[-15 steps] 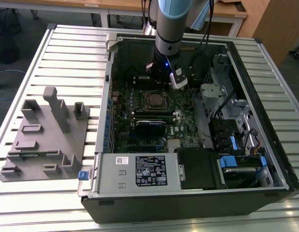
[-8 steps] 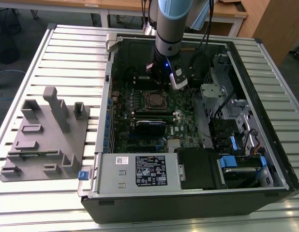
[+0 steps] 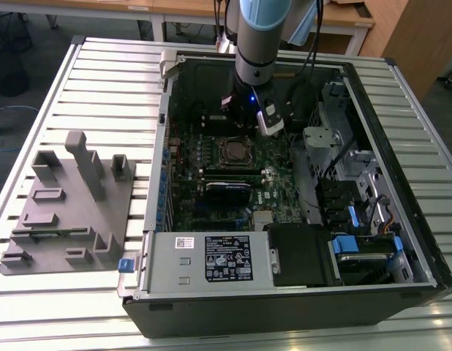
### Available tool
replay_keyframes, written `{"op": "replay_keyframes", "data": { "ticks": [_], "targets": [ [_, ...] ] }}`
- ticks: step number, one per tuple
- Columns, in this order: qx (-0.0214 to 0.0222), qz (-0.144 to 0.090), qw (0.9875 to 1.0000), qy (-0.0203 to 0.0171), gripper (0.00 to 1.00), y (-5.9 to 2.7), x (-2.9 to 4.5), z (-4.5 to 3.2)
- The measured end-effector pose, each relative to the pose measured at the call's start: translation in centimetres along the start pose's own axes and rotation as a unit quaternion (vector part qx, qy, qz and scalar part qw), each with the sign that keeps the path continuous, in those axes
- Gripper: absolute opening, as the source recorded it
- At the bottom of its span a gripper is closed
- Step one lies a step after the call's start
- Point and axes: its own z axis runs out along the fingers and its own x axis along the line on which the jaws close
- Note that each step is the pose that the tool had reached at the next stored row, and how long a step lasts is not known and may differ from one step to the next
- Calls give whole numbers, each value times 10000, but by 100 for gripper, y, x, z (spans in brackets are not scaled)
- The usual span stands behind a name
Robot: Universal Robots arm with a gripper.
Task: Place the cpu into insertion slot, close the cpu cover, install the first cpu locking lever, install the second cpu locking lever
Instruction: 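Install the first cpu locking lever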
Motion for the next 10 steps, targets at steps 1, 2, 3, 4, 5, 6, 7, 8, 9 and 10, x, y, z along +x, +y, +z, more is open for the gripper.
{"op": "replay_keyframes", "data": {
  "ticks": [1, 2, 3, 4, 5, 6, 7, 8, 9, 10],
  "targets": [
    [0, 0, 10000, 0, 10, 0, 0, 0],
    [0, -1, 10000, 0, 10, 0, 0, 0],
    [1, -1, 10000, 0, 10, 1, 0, 0],
    [0, 0, 10000, 0, 10, 1, 0, 0],
    [1, -1, 10000, 1, 10, 1, 0, 0],
    [1, 0, 10000, 1, 10, 1, 0, 0],
    [0, 0, 10000, 1, 10, 1, 0, 0],
    [1, -1, 10000, 1, 10, 1, 0, -1],
    [1, -1, 10000, 1, 10, 2, 0, -2],
    [1, -1, 10000, 1, 10, 2, 0, -4]
  ]
}}
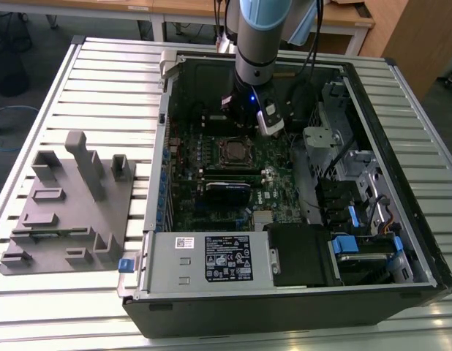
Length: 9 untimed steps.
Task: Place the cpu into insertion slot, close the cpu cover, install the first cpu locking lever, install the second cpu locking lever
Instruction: 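Install the first cpu locking lever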
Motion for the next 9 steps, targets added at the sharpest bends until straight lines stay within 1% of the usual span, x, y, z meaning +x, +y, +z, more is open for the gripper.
{"op": "replay_keyframes", "data": {
  "ticks": [9],
  "targets": [
    [-1, 0, 10000, 0, 10, 3, 0, -13]
  ]
}}
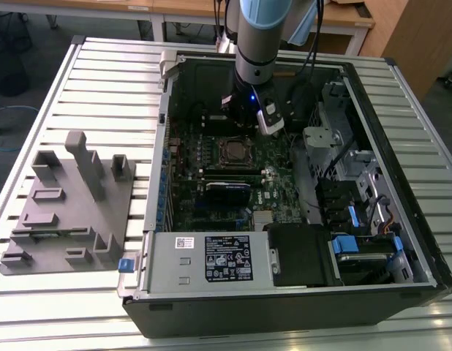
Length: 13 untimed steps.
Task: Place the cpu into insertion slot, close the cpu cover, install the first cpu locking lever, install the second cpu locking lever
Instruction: 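Install the first cpu locking lever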
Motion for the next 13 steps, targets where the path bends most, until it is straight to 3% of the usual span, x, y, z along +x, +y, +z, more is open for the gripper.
{"op": "replay_keyframes", "data": {
  "ticks": [13],
  "targets": [
    [53, -2, 10000, -2, 10, -16, -6, -5]
  ]
}}
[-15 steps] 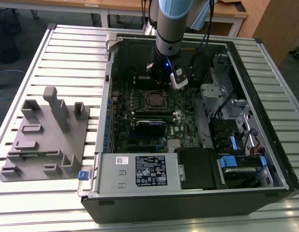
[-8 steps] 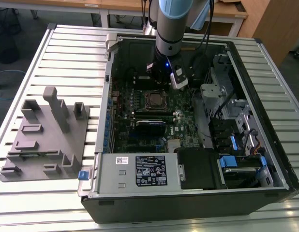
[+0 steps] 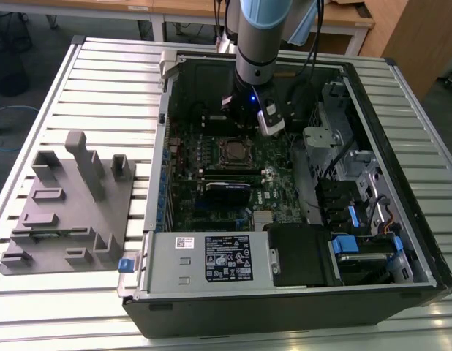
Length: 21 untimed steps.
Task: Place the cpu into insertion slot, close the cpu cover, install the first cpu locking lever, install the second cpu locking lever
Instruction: 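Install the first cpu locking lever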
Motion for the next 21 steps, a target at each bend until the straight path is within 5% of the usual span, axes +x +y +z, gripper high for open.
{"op": "replay_keyframes", "data": {
  "ticks": [21],
  "targets": [
    [7, 0, 10000, -1, 10, 37, 1, 1]
  ]
}}
